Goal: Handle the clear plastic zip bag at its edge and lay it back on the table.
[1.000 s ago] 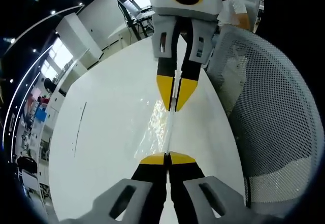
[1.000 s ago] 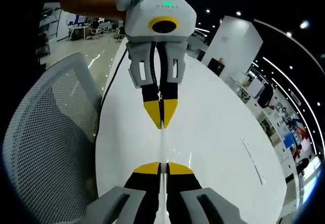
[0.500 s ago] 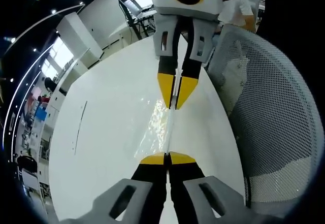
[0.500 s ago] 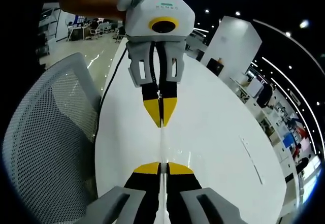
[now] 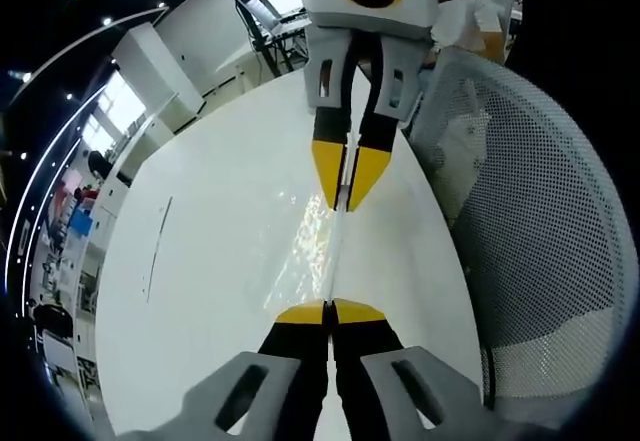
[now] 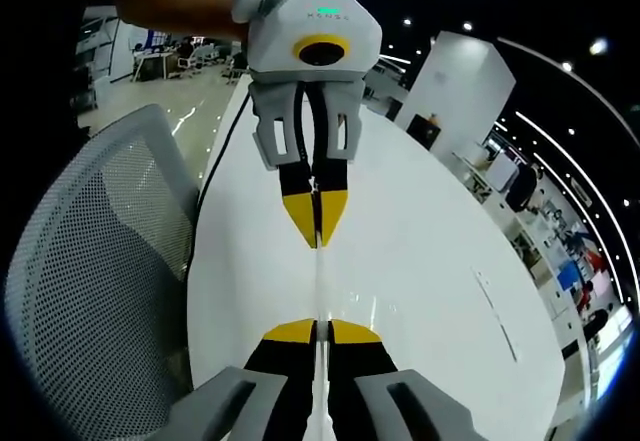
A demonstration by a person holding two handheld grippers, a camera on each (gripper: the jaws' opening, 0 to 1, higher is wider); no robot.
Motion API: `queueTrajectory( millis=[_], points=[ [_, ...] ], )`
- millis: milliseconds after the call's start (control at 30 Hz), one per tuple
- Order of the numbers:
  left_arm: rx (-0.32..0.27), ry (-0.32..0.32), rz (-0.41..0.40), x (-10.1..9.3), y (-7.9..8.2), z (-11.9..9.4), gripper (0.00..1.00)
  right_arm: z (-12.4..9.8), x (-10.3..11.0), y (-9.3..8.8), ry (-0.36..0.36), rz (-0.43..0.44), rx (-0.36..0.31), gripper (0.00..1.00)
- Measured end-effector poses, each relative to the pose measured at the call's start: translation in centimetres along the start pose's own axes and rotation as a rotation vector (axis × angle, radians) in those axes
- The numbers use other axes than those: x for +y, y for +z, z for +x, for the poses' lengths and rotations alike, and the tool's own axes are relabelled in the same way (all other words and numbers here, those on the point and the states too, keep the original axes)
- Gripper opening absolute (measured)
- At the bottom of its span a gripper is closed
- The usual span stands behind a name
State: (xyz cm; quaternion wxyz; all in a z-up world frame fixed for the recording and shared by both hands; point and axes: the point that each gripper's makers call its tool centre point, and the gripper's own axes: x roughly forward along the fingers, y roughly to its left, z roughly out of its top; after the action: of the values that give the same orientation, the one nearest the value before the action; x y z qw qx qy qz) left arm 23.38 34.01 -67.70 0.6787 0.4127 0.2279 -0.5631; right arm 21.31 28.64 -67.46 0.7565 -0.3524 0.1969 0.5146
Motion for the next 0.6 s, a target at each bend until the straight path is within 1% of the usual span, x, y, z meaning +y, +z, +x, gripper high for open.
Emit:
queueTrajectory(
  millis=[600],
  points=[
    [0.002,0.004,-0.009,0.16,-0.13,-0.03,0.00,-0.10,-0.11,-0.30,-0.005,0.007,0.002,0.00]
  ],
)
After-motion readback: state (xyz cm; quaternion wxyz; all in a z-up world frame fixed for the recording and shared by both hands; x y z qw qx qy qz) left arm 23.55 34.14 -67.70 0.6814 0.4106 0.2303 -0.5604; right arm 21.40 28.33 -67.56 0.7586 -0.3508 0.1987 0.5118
